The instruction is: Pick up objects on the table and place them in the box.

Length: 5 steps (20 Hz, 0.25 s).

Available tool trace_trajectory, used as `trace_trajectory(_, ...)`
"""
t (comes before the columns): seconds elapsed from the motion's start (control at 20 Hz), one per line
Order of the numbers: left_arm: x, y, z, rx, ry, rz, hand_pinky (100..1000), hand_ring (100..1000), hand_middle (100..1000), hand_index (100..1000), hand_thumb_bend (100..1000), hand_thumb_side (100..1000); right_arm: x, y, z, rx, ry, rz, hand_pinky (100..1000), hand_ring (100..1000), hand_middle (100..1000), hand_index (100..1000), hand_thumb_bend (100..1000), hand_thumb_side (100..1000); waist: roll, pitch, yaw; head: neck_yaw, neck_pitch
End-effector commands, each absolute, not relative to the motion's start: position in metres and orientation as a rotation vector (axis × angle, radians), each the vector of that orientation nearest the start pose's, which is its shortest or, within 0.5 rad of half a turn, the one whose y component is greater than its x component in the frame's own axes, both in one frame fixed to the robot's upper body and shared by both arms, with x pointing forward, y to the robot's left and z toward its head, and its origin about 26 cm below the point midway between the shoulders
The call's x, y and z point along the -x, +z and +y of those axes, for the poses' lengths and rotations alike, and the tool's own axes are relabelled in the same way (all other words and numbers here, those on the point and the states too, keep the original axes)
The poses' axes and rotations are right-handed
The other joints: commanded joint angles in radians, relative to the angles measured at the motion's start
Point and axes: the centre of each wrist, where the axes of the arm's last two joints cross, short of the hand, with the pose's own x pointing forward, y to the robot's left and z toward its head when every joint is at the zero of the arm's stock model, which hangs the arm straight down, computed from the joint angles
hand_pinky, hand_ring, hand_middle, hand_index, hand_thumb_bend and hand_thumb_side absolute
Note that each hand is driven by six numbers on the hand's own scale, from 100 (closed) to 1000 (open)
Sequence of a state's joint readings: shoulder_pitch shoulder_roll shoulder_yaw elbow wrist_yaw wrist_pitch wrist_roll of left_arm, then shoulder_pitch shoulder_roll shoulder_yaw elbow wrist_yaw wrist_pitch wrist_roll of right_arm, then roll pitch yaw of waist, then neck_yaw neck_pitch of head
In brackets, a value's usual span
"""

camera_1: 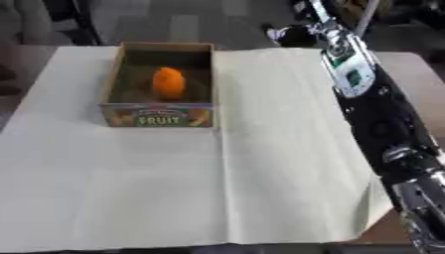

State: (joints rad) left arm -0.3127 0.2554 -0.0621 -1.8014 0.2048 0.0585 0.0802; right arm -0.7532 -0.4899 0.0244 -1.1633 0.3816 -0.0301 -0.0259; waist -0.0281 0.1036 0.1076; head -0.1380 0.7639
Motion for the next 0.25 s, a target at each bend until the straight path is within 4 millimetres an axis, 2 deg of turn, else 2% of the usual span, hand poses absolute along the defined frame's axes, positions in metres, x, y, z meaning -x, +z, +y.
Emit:
trace_trajectory(0.05,-0.328,0.156,0.248,0.055,-0.143,-2.041,625,684,595,730,551,412,-0.428,0.216,-0.337,0.804,0.569,-1.9,597,763,681,793,424,152,0.002,-0.014,-0.005,0.009,0.006)
trace_trajectory(0.25,-0.328,0.156,0.249,0.05,-0.141,-2.043,626,685,596,730,548,412,-0.416,0.21,-0.348,0.778,0.504,-1.89,590,757,669,791,414,159,0.002,-0.011,-0.015,0.014,0.006)
